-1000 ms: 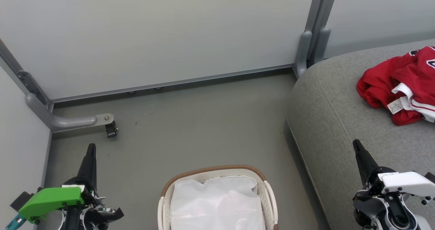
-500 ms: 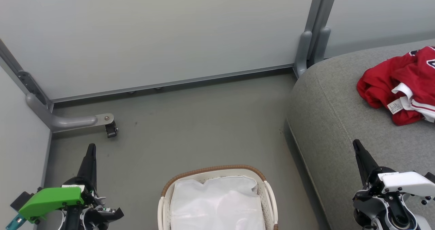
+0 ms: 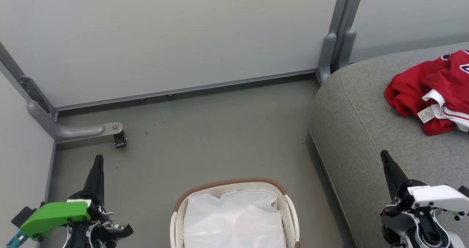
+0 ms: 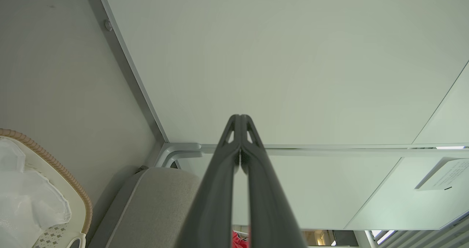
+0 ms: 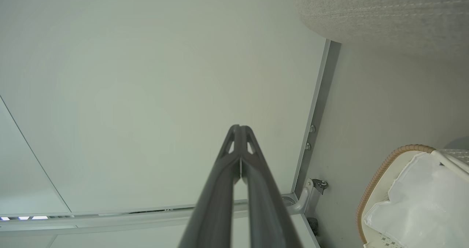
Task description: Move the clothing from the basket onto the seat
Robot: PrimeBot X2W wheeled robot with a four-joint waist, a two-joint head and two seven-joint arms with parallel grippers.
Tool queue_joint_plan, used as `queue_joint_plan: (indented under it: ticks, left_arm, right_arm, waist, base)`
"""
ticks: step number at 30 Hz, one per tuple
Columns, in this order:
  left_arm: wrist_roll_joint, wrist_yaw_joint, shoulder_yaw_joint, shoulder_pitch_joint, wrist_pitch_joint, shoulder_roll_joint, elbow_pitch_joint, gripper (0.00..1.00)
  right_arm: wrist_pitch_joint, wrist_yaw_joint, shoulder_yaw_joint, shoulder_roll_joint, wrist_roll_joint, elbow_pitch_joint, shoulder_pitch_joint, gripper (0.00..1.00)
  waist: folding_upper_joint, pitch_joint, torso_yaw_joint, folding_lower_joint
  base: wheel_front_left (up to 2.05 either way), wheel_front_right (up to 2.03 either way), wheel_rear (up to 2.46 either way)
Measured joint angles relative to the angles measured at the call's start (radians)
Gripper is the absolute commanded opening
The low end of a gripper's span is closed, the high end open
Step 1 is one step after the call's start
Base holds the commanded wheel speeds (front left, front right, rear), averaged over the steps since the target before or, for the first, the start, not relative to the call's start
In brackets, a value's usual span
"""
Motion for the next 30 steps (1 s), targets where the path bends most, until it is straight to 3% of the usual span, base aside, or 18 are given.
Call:
queue_joint_plan:
  ticks: [30]
  left_arm:
    - [0.000, 0.000, 0.000, 0.000, 0.000, 0.000, 0.000, 0.00]
  right_arm:
    - [0.001, 0.000, 0.000, 0.000, 0.000, 0.000, 0.000, 0.00]
  waist:
    - [0.0001, 0.000, 0.000, 0.0000]
  base:
    - [0.00, 0.00, 0.00]
